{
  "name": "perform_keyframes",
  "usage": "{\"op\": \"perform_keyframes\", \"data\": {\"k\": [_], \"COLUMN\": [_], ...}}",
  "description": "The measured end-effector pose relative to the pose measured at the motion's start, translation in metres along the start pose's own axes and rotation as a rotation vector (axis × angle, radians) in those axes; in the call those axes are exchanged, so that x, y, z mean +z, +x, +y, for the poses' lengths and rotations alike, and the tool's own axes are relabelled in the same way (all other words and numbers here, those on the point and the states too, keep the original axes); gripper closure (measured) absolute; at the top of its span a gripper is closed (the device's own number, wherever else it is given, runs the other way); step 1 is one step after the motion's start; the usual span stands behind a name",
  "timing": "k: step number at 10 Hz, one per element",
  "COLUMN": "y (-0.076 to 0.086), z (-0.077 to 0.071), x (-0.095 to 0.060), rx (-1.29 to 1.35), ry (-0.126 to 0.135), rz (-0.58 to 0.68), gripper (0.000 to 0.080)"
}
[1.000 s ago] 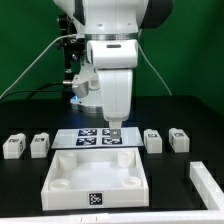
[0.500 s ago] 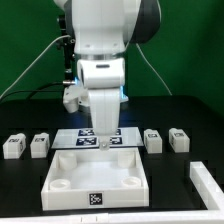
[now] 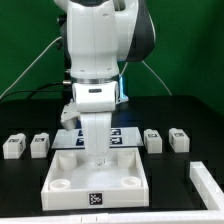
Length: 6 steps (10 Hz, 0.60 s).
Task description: Assemble one leg
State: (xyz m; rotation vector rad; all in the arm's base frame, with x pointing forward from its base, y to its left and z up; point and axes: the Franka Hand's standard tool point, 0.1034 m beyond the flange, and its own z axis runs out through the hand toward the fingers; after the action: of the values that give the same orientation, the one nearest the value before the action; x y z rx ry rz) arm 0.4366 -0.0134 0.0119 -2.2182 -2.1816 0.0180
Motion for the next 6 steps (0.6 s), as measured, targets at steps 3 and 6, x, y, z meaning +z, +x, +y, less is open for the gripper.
{"op": "perform_keyframes", "data": {"k": [3,6], "y": [-0.0003,-0.0004], "z": [-0.0003,-0.0002], "x": [0.0003,0.0002], "rx": [0.001,0.001], "ry": [0.001,0.0], "rz": [0.0,0.0], "gripper": [0.0423,0.0719]}}
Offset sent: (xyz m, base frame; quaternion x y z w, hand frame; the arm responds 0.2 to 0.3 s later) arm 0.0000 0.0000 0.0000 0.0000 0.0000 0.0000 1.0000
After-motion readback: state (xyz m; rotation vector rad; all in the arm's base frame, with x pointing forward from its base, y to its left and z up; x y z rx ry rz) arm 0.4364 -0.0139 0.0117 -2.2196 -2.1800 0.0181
